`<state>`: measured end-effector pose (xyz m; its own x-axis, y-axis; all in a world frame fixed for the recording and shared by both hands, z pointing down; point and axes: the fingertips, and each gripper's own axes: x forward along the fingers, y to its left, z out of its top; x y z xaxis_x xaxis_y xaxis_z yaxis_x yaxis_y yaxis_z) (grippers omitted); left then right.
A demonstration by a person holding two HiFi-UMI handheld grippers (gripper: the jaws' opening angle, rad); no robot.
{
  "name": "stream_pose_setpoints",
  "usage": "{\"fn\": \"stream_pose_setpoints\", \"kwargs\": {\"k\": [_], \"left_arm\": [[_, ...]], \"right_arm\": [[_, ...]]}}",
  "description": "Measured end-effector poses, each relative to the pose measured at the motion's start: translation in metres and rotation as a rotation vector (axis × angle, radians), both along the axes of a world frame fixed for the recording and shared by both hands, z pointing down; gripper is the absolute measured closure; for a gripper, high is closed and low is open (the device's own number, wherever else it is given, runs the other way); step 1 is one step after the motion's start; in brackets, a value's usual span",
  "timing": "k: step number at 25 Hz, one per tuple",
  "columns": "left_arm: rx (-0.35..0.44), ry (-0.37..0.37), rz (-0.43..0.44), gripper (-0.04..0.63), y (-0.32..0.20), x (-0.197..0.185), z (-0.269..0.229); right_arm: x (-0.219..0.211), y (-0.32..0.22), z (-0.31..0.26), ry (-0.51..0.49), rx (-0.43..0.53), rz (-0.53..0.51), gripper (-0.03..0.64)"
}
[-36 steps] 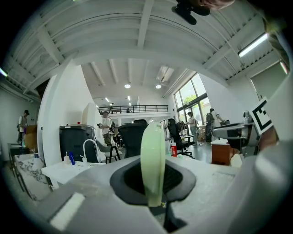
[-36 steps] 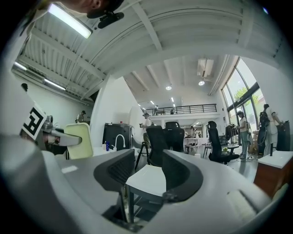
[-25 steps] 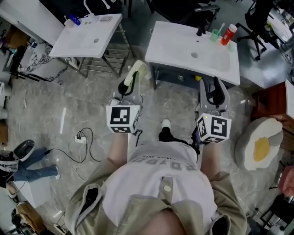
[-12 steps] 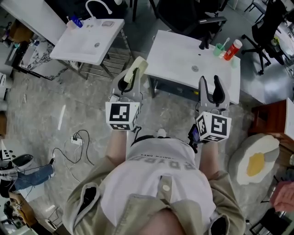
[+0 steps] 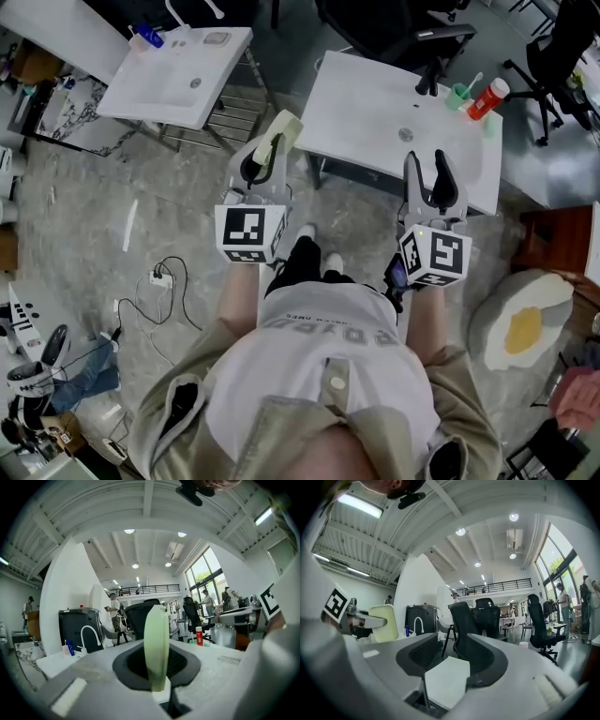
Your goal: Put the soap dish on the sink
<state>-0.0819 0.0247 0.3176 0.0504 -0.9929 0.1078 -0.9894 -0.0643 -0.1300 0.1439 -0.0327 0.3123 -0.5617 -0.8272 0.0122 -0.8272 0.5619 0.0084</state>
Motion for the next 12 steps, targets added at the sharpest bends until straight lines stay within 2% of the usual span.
{"fn": "stream_pose_setpoints", "kwargs": {"k": [3,12], "left_arm": [[-0.016,0.011,0.014,0.574,-0.013,-0.01,0.007],[-0.03,0.035,0.127,0.574,-0.069,-0.033,0.012]], "right_arm": [[-0.011,-0.009,0.007,0.006,-0.018,0.014,0.439],[-0.046,-0.043,0.009,0.008,-0.034,0.088,0.439]]}}
